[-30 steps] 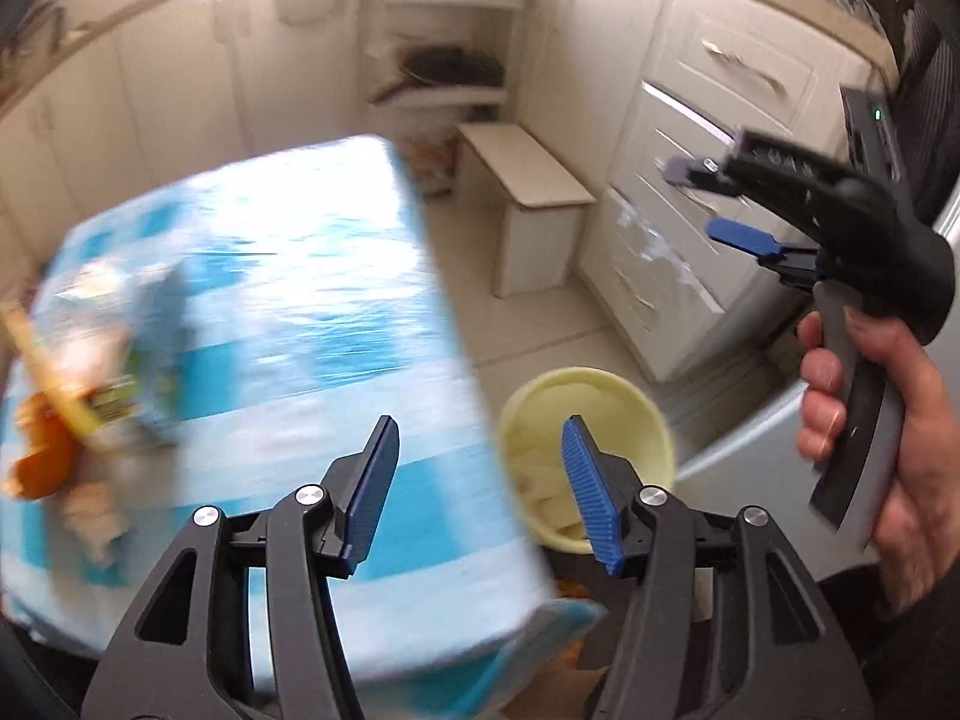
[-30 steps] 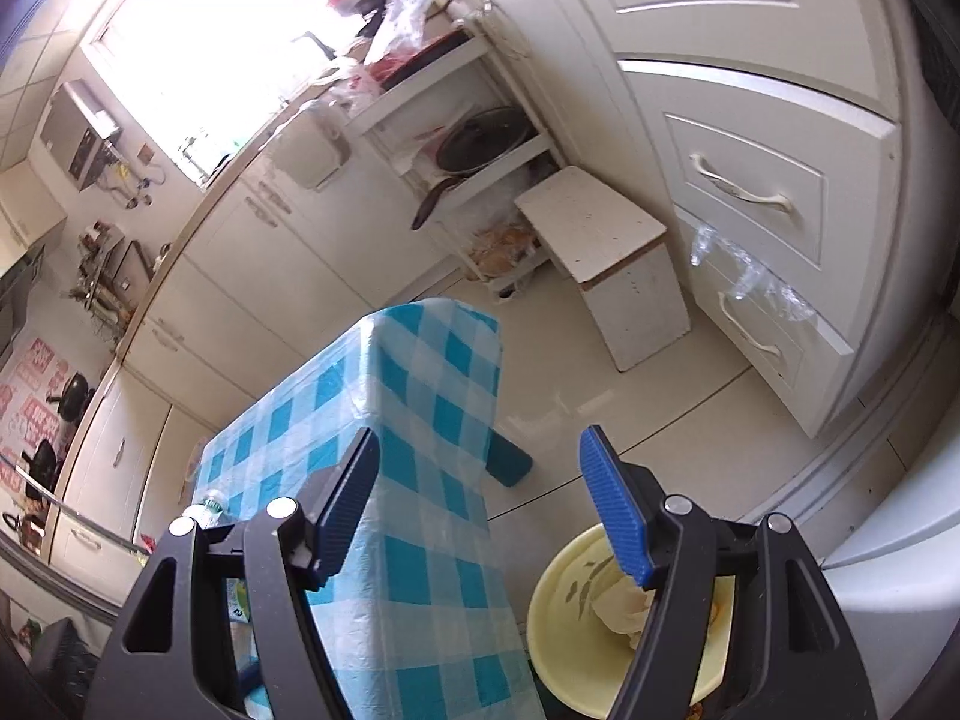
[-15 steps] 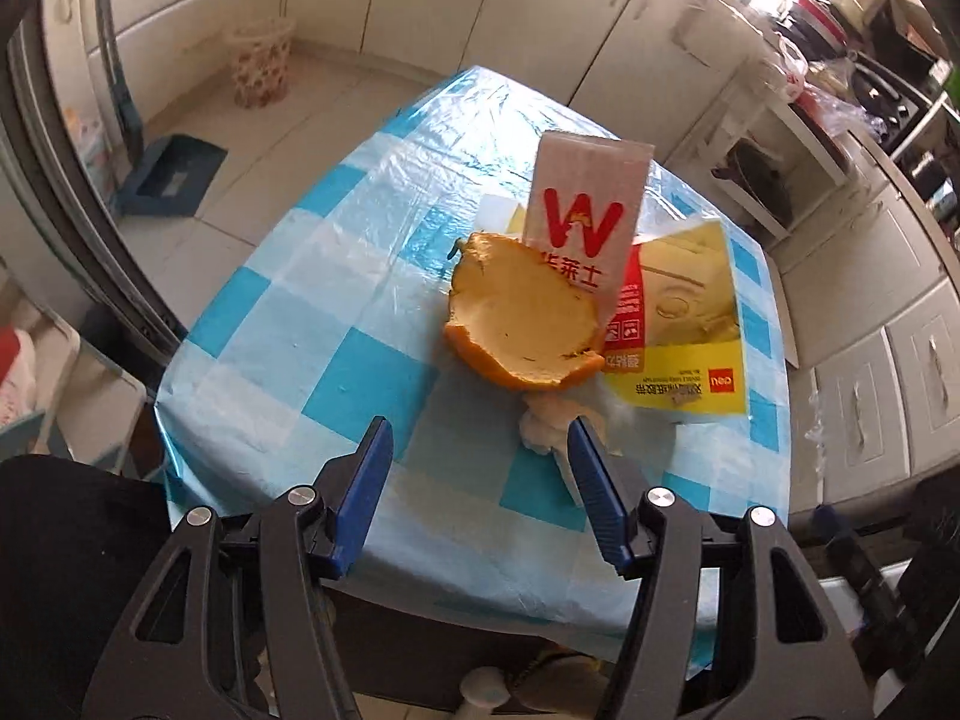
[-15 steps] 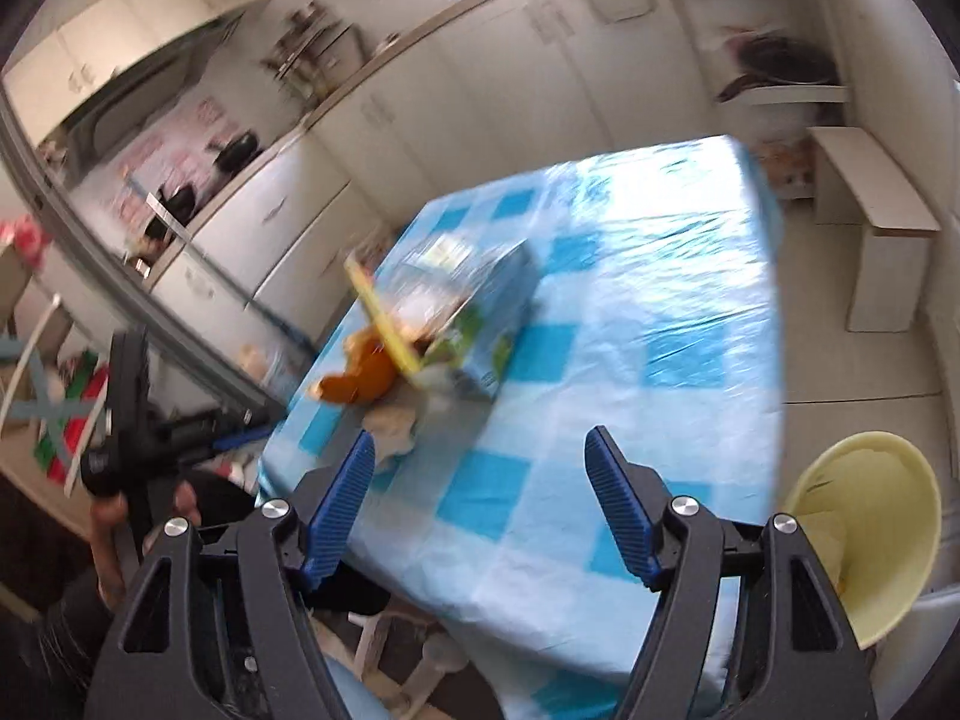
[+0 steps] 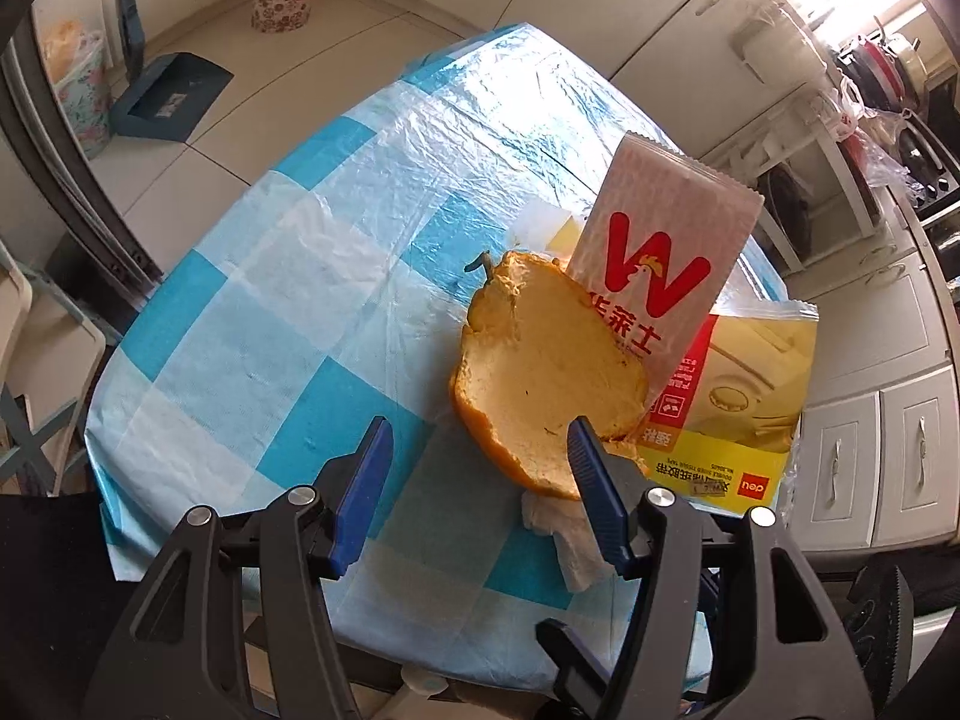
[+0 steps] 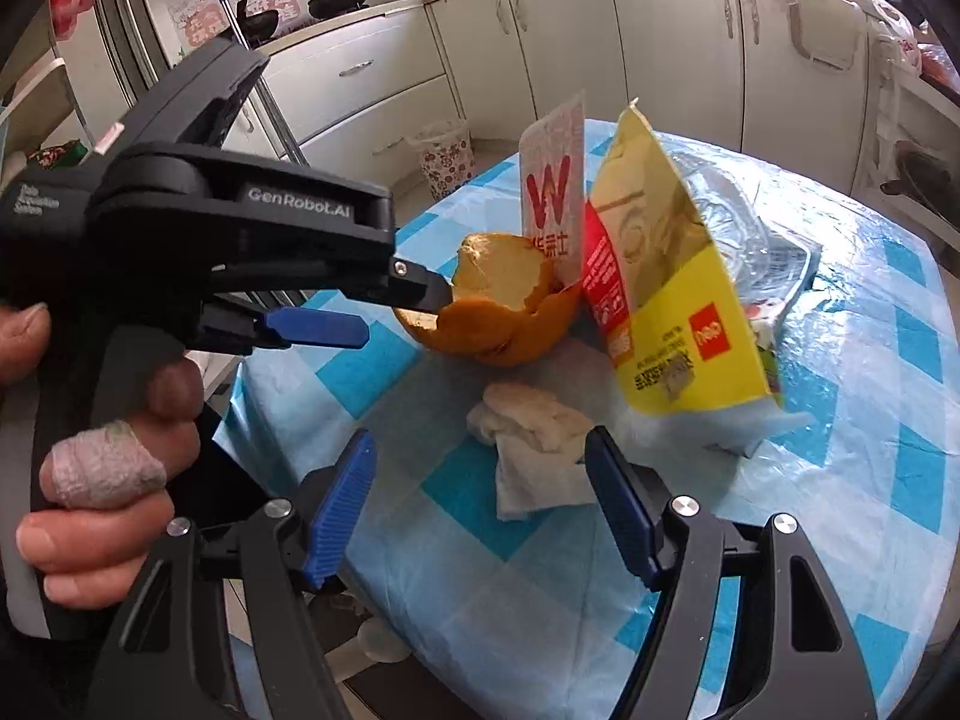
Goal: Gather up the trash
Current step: 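Move both empty tools back toward the remaining trash on the table, then grasp an orange peel half with the left tool while the right tool grasps a tissue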
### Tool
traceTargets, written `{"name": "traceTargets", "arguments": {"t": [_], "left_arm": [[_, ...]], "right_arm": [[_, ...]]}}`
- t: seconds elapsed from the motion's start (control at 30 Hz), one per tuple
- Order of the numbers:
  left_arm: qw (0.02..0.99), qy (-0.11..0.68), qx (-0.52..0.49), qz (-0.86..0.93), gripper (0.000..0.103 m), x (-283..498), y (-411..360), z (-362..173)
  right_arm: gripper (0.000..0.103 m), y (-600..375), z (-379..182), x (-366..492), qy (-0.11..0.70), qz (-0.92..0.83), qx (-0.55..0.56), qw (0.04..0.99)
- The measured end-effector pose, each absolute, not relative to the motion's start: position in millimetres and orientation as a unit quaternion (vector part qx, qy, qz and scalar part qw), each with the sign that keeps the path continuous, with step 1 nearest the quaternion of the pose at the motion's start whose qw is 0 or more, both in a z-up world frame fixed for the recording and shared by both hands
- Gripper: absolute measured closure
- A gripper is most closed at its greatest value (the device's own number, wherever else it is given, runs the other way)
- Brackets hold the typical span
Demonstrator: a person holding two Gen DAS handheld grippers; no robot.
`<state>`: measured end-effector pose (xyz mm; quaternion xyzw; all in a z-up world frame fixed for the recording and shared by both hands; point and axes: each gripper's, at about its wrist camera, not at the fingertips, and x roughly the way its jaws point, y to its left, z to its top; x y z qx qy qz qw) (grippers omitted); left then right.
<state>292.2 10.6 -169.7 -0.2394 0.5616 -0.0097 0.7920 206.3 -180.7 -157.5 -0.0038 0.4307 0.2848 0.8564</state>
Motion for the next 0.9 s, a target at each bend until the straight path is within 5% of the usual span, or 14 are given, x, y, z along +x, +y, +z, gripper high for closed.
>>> {"name": "traceTargets", "arguments": {"t": [0.07, 0.13, 0.23, 0.37, 0.5, 0.9], "left_arm": [[0.789, 0.565, -0.241, -0.018, 0.052, 296.2, 9.8, -170.8], [0.788, 0.568, -0.238, -0.023, 0.077, 299.7, 8.6, -172.8], [0.793, 0.563, -0.232, -0.018, 0.092, 301.6, 11.9, -172.9], [0.805, 0.547, -0.229, -0.016, 0.098, 299.4, 18.7, -163.2], [0.825, 0.519, -0.221, -0.019, 0.098, 291.4, 28.4, -140.5], [0.851, 0.492, -0.183, 0.003, 0.098, 259.2, 66.3, -107.2]], "right_arm": [[0.033, -176.2, -162.7, 211.9, 0.435, 0.279, -0.01, 0.856], [0.036, -175.5, -168.3, 215.8, 0.44, 0.272, -0.01, 0.856], [0.052, -177.2, -176.5, 222.3, 0.45, 0.26, -0.006, 0.854], [0.076, -185.3, -177.8, 224.5, 0.455, 0.256, -0.001, 0.853], [0.087, -190.4, -176.3, 223.0, 0.457, 0.262, -0.007, 0.85], [0.086, -216.4, -170.0, 205.8, 0.471, 0.256, -0.008, 0.844]]}}
